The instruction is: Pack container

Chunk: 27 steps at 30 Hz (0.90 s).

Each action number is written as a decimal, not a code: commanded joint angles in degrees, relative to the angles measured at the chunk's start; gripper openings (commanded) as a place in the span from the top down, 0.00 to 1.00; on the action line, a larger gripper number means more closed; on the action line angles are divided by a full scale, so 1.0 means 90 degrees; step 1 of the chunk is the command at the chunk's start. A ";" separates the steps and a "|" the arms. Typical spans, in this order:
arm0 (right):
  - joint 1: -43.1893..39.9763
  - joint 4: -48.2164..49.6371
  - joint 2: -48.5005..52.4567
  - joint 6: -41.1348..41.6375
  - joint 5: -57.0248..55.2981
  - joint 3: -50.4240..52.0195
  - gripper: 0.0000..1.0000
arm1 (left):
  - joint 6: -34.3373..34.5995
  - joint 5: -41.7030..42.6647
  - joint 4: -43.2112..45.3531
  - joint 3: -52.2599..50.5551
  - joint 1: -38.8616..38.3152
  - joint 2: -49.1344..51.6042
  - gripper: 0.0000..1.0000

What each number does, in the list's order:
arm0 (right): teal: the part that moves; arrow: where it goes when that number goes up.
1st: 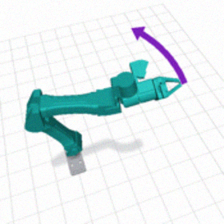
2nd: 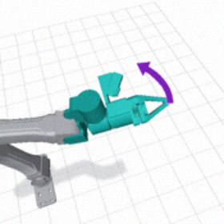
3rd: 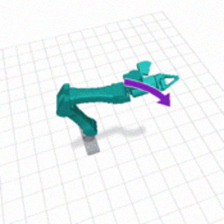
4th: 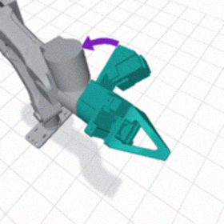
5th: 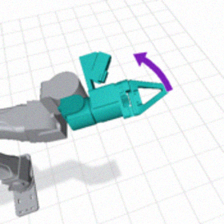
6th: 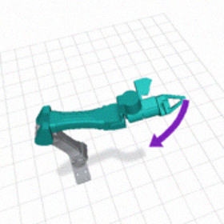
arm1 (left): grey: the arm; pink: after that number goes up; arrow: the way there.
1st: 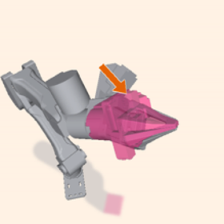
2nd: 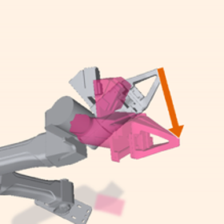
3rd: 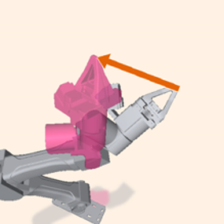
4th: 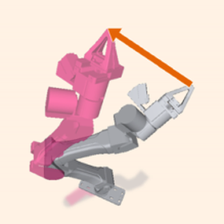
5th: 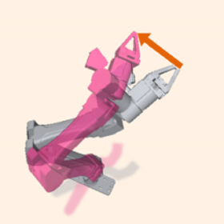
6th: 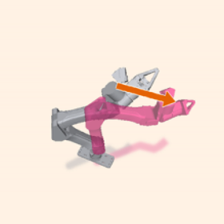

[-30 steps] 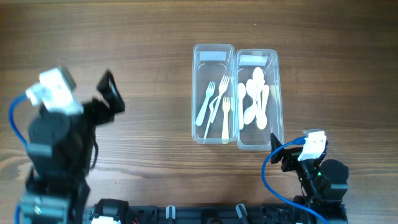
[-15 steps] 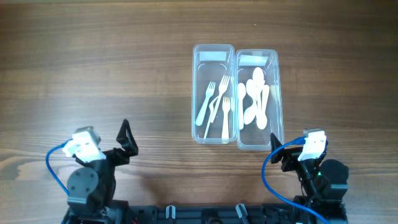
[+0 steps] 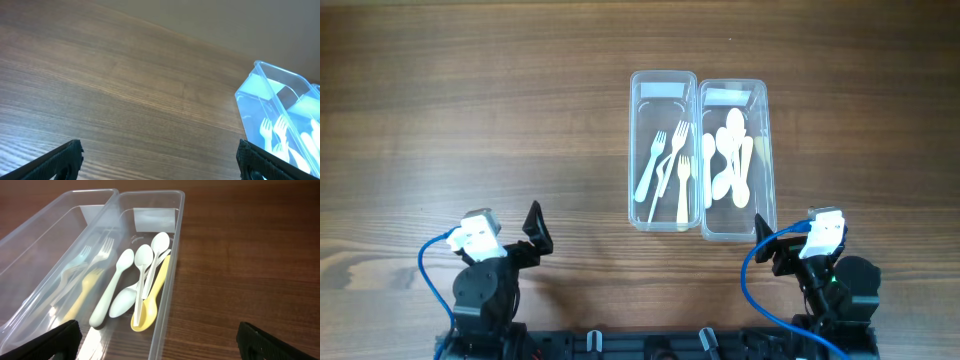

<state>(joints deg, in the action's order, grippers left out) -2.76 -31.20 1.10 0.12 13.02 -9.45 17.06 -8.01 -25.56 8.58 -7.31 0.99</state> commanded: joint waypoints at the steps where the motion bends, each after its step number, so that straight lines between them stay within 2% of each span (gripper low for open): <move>1: 0.0036 0.0010 -0.0092 0.0005 -0.0087 0.0046 0.00 | 0.0005 0.0102 0.0109 -0.0146 0.0051 -0.0092 0.00; 27: 0.0036 0.0010 -0.0092 0.0005 -0.0087 0.0046 0.00 | 0.0007 0.0364 0.0102 -0.0146 -0.0039 -0.0080 0.00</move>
<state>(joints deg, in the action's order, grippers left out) -2.76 -31.22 1.10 0.12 13.02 -9.45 17.04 -5.87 -24.99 7.70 -7.44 0.89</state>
